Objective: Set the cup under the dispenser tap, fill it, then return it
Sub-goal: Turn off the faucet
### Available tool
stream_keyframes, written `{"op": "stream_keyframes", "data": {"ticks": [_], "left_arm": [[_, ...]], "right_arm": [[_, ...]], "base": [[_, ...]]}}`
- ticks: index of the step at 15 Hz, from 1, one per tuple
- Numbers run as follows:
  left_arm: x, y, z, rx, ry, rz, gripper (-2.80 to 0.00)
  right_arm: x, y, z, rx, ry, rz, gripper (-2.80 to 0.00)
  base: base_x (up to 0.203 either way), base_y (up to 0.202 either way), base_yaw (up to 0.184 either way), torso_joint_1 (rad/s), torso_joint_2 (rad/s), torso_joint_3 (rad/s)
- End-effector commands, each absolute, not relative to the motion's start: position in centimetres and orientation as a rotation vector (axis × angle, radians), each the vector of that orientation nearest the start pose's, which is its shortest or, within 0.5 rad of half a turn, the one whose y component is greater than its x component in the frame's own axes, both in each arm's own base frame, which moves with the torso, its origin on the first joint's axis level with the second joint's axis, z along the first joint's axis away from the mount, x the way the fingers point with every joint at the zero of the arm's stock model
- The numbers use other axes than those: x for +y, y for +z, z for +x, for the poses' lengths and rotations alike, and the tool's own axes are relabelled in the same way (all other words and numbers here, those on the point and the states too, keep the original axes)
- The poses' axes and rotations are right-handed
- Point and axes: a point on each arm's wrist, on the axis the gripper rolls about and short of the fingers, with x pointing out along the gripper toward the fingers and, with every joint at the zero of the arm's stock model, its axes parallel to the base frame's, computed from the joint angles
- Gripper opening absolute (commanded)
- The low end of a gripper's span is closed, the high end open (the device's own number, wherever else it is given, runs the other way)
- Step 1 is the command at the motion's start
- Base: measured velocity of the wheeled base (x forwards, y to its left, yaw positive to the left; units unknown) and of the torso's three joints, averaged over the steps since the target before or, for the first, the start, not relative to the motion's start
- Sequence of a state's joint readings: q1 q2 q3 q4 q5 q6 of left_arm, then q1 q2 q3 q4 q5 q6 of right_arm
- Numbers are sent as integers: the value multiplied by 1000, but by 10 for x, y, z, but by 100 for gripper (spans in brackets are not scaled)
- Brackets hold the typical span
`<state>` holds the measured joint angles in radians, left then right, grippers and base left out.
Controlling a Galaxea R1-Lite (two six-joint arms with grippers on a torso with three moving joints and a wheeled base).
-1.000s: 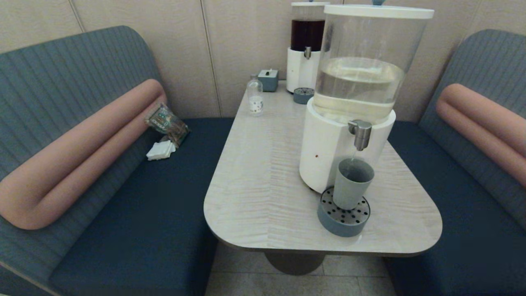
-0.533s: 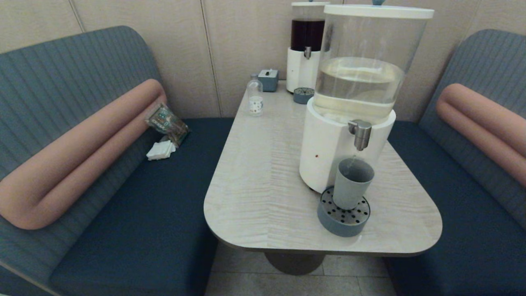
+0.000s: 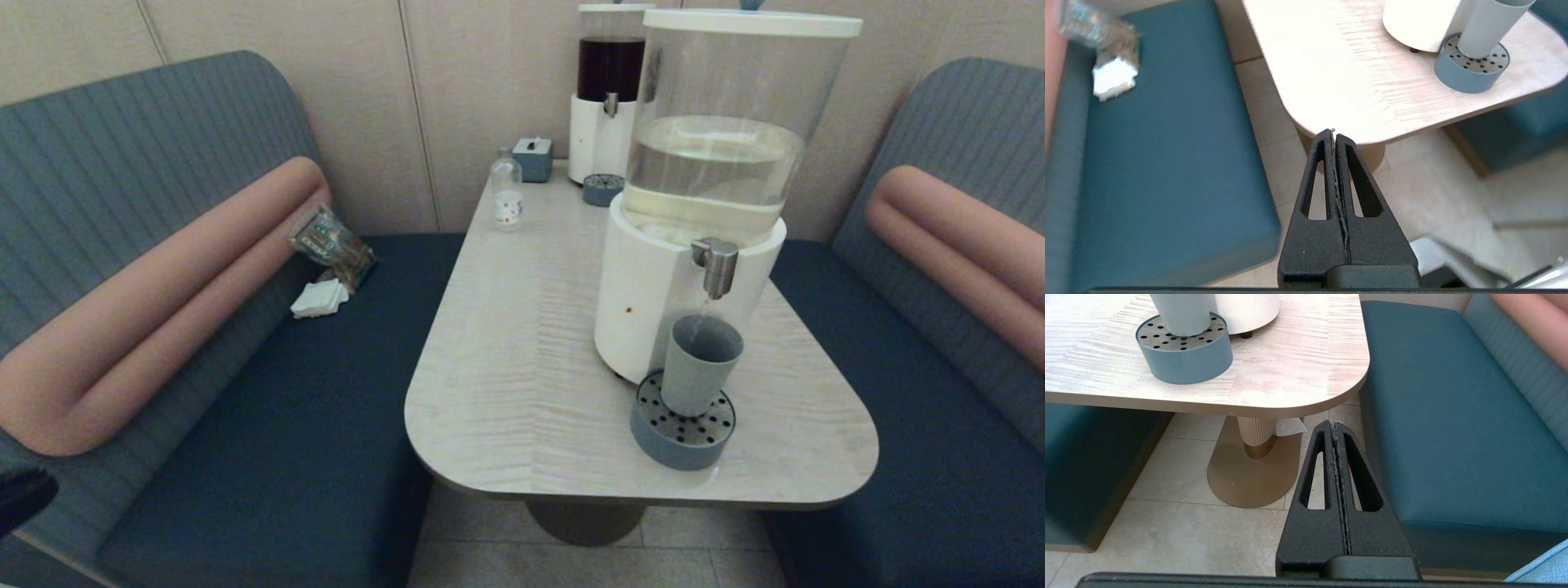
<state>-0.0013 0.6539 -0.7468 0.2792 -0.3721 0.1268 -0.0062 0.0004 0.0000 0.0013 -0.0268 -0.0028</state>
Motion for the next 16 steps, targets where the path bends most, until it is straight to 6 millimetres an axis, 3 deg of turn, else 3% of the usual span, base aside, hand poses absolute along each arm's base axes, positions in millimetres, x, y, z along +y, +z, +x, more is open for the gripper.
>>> {"op": "stream_keyframes", "data": {"ticks": [1,3,6,10,12,16], "left_arm": [[-12,289,93,298,-452,120,-280],[-26,300,119,361,-576,152,-280],[-59,300,161,443,-721,214,-280],[-115,298,202,473,-798,341,-280],[-134,294,217,444,-825,333,-280],[-184,287,248,229,-878,191,-280]], "right_arm": [[0,75,-22,6,-34,-3,-280],[0,75,-23,5,-34,-3,-280],[0,75,-22,6,-32,-3,-280],[0,75,-23,4,-34,-3,-280],[0,75,-22,5,-33,-3,-280],[0,75,-22,6,-34,-3,-280]], "base": [[0,0,0,0,0,0],[0,0,0,0,0,0],[0,0,0,0,0,0],[0,0,0,0,0,0],[0,0,0,0,0,0],[0,0,0,0,0,0]]}}
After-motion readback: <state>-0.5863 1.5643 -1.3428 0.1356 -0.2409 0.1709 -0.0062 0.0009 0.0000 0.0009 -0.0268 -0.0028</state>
